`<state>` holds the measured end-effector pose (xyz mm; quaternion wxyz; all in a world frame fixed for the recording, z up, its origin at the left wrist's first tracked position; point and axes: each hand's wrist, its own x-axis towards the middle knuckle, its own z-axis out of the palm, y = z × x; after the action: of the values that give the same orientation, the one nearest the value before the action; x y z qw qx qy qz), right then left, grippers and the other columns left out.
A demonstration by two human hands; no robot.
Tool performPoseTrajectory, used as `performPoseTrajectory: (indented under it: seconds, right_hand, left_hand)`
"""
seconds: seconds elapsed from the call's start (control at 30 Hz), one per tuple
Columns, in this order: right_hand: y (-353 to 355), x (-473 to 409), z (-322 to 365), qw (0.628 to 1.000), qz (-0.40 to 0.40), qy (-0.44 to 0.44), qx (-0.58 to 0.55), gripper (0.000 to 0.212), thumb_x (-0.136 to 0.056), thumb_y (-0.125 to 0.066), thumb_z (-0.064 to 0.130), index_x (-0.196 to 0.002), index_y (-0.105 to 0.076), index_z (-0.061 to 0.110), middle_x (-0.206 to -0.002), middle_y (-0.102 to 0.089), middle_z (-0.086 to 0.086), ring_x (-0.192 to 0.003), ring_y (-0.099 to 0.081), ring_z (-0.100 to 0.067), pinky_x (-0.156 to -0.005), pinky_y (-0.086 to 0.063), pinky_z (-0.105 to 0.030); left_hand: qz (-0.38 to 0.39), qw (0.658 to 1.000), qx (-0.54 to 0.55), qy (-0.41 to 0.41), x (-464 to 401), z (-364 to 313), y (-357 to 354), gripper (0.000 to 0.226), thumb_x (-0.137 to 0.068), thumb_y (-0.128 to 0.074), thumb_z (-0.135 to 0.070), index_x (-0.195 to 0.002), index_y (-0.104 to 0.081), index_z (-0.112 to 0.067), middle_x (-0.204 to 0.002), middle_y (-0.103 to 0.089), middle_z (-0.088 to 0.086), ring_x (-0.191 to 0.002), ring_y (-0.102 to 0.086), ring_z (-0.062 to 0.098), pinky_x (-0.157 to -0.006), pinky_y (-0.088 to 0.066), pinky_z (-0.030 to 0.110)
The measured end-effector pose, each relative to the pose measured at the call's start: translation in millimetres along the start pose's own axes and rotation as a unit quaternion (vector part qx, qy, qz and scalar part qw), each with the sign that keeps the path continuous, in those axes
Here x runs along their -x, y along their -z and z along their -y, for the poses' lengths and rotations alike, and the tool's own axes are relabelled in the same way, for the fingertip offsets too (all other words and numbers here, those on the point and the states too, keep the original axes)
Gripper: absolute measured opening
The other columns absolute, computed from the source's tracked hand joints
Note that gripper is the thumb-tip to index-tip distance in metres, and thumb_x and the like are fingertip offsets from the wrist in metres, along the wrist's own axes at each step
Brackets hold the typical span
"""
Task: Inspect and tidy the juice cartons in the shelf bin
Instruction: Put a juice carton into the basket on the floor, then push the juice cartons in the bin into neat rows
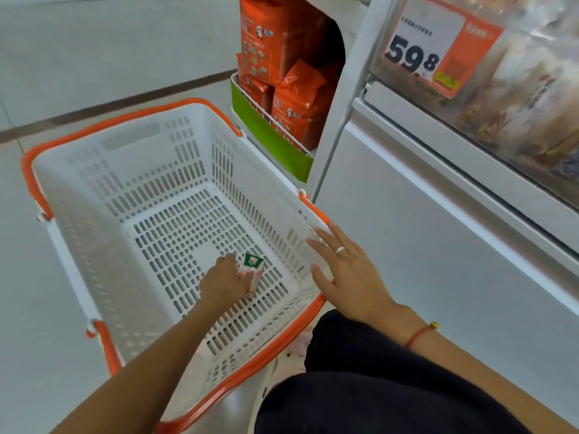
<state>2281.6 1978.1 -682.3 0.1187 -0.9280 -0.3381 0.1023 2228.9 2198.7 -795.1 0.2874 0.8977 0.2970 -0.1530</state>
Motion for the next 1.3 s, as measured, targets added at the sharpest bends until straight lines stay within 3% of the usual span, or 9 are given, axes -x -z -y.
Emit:
performPoseTrajectory:
  seconds: [0.13, 0.3, 0.53, 0.73, 0.8, 0.9, 1.03, 1.17, 1.3]
  right_hand:
    - [45.4, 23.3, -4.5, 0.997, 0.068, -0.032, -0.023, 0.042, -0.1, -0.044, 0.039, -0.141, -0.046, 0.028, -0.151, -0.041, 0.006, -0.134, -0.042, -0.014, -0.103, -0.042, -0.029]
    - [125.6, 95.1, -18.9, 0.989, 0.119, -0.091, 0.019, 0.034, -0.102, -0.042, 0.037, -0.13, -0.056, 0.027, -0.129, -0.062, 0.004, -0.109, -0.059, -0.016, -0.093, -0.044, -0.028]
    - [222.9, 220.1, -38.7, 0.983, 0.032, -0.168, 0.071, 0.027, -0.1, -0.045, 0.038, -0.121, -0.061, 0.033, -0.114, -0.065, 0.008, -0.096, -0.056, -0.01, -0.081, -0.046, -0.027]
    - [274.7, 311.2, -59.6, 0.961, -0.106, -0.244, 0.071, 0.024, -0.097, -0.051, 0.036, -0.115, -0.067, 0.036, -0.107, -0.069, 0.017, -0.092, -0.064, -0.006, -0.076, -0.048, -0.026]
    - [283.9, 337.6, -73.5, 0.942, -0.169, -0.278, 0.077, 0.022, -0.096, -0.053, 0.036, -0.111, -0.07, 0.034, -0.105, -0.071, 0.013, -0.096, -0.065, -0.011, -0.08, -0.049, -0.03]
    - [285.9, 373.5, -98.9, 0.884, -0.311, -0.322, 0.135, 0.019, -0.093, -0.061, 0.023, -0.108, -0.073, 0.023, -0.11, -0.072, 0.004, -0.108, -0.061, -0.02, -0.09, -0.044, -0.034]
    - [282.3, 405.2, -129.0, 0.786, -0.445, -0.369, 0.221, 0.03, -0.082, -0.068, 0.003, -0.111, -0.07, 0.006, -0.114, -0.067, -0.014, -0.11, -0.058, -0.04, -0.093, -0.046, -0.048]
    - [267.8, 417.1, -151.7, 0.738, -0.47, -0.407, 0.264, 0.043, -0.082, -0.07, 0.007, -0.124, -0.061, -0.002, -0.128, -0.061, -0.021, -0.122, -0.053, -0.042, -0.105, -0.04, -0.055]
    - [252.8, 420.5, -165.3, 0.73, -0.458, -0.436, 0.259, 0.042, -0.092, -0.061, 0.019, -0.131, -0.056, 0.004, -0.129, -0.061, -0.014, -0.129, -0.048, -0.033, -0.117, -0.025, -0.047]
  left_hand:
    - [-0.006, 0.985, -0.106, -0.135, 41.7, -38.7, 47.3, 0.052, -0.096, -0.047, -0.053, -0.139, -0.046, -0.023, -0.135, -0.057, -0.001, -0.118, -0.057, 0.02, -0.09, -0.044, 0.035]
    - [-0.046, 0.939, -0.165, -0.297, 117.4, -116.7, 109.0, 0.04, -0.093, -0.05, -0.055, -0.128, -0.054, -0.035, -0.124, -0.063, -0.014, -0.112, -0.06, 0.012, -0.089, -0.043, 0.031]
    - [-0.094, 0.873, -0.119, -0.463, 218.7, -239.8, 171.4, 0.029, -0.092, -0.054, -0.052, -0.117, -0.061, -0.038, -0.107, -0.064, -0.021, -0.101, -0.063, 0.008, -0.083, -0.05, 0.029]
    - [-0.106, 0.805, -0.067, -0.58, 295.7, -337.4, 171.4, 0.018, -0.09, -0.059, -0.052, -0.102, -0.066, -0.042, -0.07, -0.053, -0.03, -0.07, -0.054, -0.01, -0.058, -0.037, 0.016]
    - [-0.08, 0.784, -0.052, -0.614, 315.4, -369.5, 154.0, 0.019, -0.091, -0.058, -0.049, -0.105, -0.067, -0.04, -0.076, -0.059, -0.028, -0.075, -0.057, -0.008, -0.063, -0.044, 0.018]
    - [-0.03, 0.748, -0.046, -0.662, 337.2, -413.6, 115.0, 0.022, -0.095, -0.056, -0.041, -0.114, -0.066, -0.035, -0.111, -0.068, -0.016, -0.102, -0.063, 0.005, -0.088, -0.051, 0.032]
    - [0.011, 0.711, -0.064, -0.7, 348.3, -457.3, 52.9, 0.033, -0.102, -0.046, -0.034, -0.135, -0.053, -0.031, -0.142, -0.052, -0.008, -0.131, -0.046, 0.015, -0.105, -0.041, 0.037]
    - [0.038, 0.688, -0.08, -0.72, 351.4, -482.9, 4.5, 0.037, -0.105, -0.038, -0.035, -0.14, -0.048, -0.029, -0.146, -0.047, -0.009, -0.134, -0.041, 0.012, -0.102, -0.036, 0.03]
    - [0.04, 0.683, -0.1, -0.722, 356.7, -494.6, -17.8, 0.041, -0.105, -0.032, -0.042, -0.141, -0.048, -0.032, -0.148, -0.046, -0.011, -0.135, -0.042, 0.013, -0.107, -0.035, 0.034]
